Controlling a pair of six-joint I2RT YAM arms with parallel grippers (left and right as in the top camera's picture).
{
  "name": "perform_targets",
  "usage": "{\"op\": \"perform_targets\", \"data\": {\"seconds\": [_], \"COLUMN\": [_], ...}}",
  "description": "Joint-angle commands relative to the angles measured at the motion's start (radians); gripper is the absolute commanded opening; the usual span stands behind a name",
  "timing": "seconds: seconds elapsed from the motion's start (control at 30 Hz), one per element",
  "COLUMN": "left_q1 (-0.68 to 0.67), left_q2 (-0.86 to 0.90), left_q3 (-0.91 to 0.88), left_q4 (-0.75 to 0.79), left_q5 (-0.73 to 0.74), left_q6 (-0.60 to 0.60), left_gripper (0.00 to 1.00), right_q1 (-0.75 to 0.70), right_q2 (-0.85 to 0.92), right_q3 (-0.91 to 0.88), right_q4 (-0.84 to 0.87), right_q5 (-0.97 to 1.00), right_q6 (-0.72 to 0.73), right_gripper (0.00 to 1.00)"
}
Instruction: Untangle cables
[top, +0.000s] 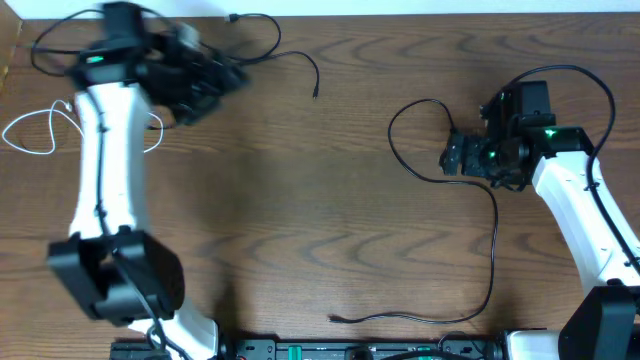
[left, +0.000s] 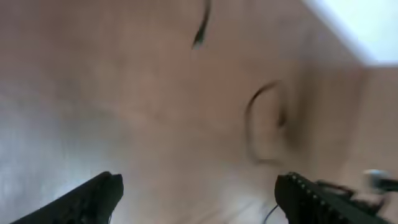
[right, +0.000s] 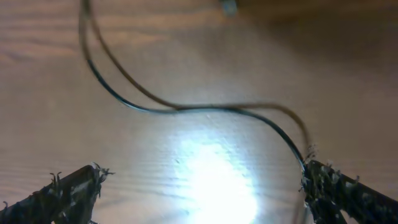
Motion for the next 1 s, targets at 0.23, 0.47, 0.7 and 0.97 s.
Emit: {"op": "perform_targets", "data": {"seconds": [0.23, 0.47, 0.7, 0.97], "left_q1": [-0.123, -0.125, -0.125, -0.125], "left_q2": [0.002, 0.002, 0.002, 0.002], "left_q3": [-0.001, -0.001, -0.001, -0.001], "left_q4": [-0.048, -0.058, -0.074, -0.074], "left_q5": [-0.226, -0.346, -0.348, -0.348], "left_q6": [0.009, 0.009, 0.009, 0.009], "left_gripper": [0.84, 0.84, 0.84, 0.84], "right_q1": [-0.052, -0.078, -0.089, -0.090], "right_q2": [0.001, 0.001, 0.001, 0.001], "right_q3": [-0.078, -0.262, -0.343, -0.432], "right_q4": [-0.109, 0.043, 0.142, 0.247], "right_q5": [0.274, 0.133, 0.137, 0.128], "right_q6": [0.109, 0.032, 0.045, 0.045], "right_gripper": [0.99, 0.94, 0.92, 0.38]}}
